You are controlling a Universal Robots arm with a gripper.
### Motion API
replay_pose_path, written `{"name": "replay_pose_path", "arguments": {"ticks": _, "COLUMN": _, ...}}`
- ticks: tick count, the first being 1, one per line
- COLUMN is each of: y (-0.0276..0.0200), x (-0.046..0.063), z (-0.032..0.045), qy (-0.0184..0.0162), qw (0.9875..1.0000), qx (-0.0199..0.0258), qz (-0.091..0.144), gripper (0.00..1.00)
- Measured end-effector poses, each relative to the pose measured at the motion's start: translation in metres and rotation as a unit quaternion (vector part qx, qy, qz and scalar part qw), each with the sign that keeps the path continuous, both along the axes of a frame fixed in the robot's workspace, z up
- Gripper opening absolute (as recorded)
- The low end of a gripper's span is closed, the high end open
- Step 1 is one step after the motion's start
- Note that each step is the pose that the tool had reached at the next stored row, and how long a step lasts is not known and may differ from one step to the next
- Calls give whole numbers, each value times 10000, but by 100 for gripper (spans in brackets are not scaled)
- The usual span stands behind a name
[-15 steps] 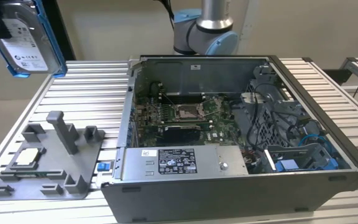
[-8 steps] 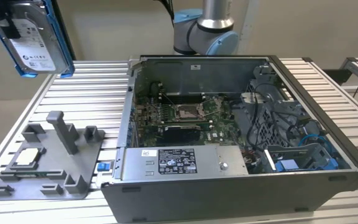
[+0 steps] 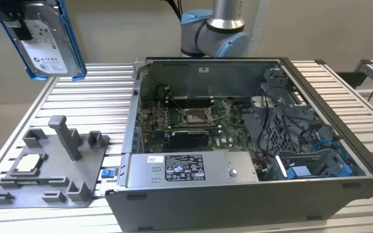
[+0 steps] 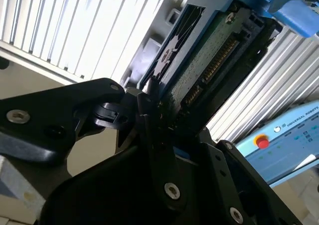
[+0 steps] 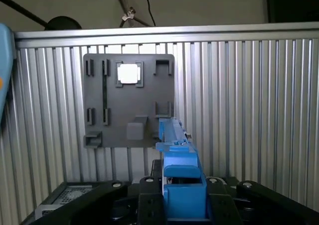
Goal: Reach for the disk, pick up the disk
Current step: 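Pick up the disk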
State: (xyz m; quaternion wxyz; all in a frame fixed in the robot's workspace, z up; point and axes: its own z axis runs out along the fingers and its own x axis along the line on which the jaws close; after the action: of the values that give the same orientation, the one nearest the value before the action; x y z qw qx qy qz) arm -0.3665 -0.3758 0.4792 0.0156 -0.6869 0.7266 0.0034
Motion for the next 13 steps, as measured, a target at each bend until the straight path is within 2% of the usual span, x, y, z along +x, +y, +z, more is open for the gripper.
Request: {"name": "replay_pose_path", "arguments": {"ticks": 13, "y": -7, "x": 354, "z": 0, "qy": 6, "qw": 10000, "qx": 0, "qz": 0, "gripper": 0}}
